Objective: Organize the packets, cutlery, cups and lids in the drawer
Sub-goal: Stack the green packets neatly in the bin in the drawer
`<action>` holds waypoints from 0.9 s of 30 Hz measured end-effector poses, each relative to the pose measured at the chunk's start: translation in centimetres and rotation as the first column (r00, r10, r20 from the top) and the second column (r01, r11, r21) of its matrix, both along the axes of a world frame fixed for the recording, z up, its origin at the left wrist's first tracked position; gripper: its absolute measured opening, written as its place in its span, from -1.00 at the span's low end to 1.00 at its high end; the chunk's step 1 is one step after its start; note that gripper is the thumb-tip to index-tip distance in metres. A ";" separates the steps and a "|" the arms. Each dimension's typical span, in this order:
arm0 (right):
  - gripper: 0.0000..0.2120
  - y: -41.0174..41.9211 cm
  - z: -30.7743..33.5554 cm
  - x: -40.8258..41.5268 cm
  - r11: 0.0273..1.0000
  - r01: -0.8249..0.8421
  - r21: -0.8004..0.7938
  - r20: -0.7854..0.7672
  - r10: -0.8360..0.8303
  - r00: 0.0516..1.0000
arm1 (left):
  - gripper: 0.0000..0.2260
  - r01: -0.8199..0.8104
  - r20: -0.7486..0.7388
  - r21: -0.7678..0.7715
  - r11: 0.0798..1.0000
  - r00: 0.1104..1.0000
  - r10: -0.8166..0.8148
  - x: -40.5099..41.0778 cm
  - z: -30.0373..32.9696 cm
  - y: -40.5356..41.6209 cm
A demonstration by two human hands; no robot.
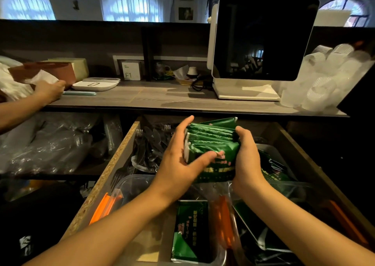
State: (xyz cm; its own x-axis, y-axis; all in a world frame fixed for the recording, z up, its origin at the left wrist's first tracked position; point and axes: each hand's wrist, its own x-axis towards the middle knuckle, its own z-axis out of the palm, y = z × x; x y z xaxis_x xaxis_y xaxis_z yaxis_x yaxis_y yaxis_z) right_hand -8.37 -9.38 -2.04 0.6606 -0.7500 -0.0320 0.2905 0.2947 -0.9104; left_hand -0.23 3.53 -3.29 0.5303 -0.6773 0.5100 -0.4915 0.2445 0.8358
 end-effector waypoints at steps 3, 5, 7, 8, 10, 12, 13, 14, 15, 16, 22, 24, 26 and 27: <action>-0.42 0.8 0.2 0.0 0.968 -0.073 -0.240 0.000 0.076 0.997 | -0.43 -0.029 -0.244 -0.089 0.996 0.970 0.006 0.5 0.3 0.1; -0.29 1.1 0.3 0.2 0.906 -0.108 -0.410 -0.071 0.087 0.994 | -0.47 -0.061 -0.401 -0.119 0.991 0.916 0.009 0.7 0.5 0.0; -0.29 0.9 0.5 0.2 0.830 -0.184 -0.527 -0.131 0.135 0.982 | -0.47 -0.105 -0.504 -0.145 0.984 0.863 0.017 0.8 0.6 -0.1; -0.27 0.6 0.6 0.2 0.798 -0.238 -0.554 -0.161 0.178 0.971 | -0.46 -0.126 -0.540 -0.154 0.980 0.841 0.023 0.9 0.6 -0.2; -0.26 0.1 0.8 -0.1 0.765 -0.321 -0.558 -0.196 0.255 0.947 | -0.47 -0.139 -0.569 -0.149 0.979 0.822 0.030 0.9 0.6 -0.2; -0.41 -0.8 1.2 -0.4 0.779 -0.322 -0.538 -0.153 0.286 0.946 | -0.49 -0.102 -0.557 -0.091 0.991 0.829 0.034 1.0 0.8 -0.2; -0.50 -1.4 1.6 -0.6 0.797 -0.310 -0.518 -0.119 0.291 0.949 | -0.50 -0.070 -0.550 -0.045 0.997 0.834 0.034 1.2 1.0 -0.1; -0.56 -2.0 2.0 -0.8 0.812 -0.310 -0.495 -0.098 0.302 0.948 | -0.50 -0.024 -0.549 0.004 1.000 0.835 0.023 1.2 1.4 0.0; -0.60 -2.6 2.5 -1.1 0.812 -0.336 -0.476 -0.100 0.330 0.939 | -0.50 0.035 -0.543 0.056 0.998 0.840 0.001 1.5 1.6 0.1; -0.61 -3.2 2.9 -1.4 0.799 -0.384 -0.462 -0.126 0.370 0.921 | -0.54 0.111 -0.528 0.107 0.988 0.848 -0.038 1.7 2.0 0.3; -0.44 -5.1 3.3 -2.8 0.662 -0.635 -0.399 -0.356 0.526 0.772 | -0.72 0.415 -0.437 0.387 0.823 0.869 -0.233 1.8 2.6 1.4; -0.46 -4.6 3.3 -2.7 0.664 -0.652 -0.366 -0.367 0.541 0.757 | -0.56 0.469 -0.459 0.370 0.802 0.843 -0.282 1.5 2.4 1.3; -0.49 -3.9 3.0 -2.2 0.712 -0.596 -0.371 -0.377 0.471 0.797 | -0.48 0.464 -0.487 0.328 0.823 0.829 -0.274 1.0 2.1 1.0; -0.49 -3.5 2.8 -1.9 0.745 -0.535 -0.398 -0.382 0.396 0.835 | -0.50 0.446 -0.500 0.310 0.840 0.828 -0.255 0.8 1.9 0.8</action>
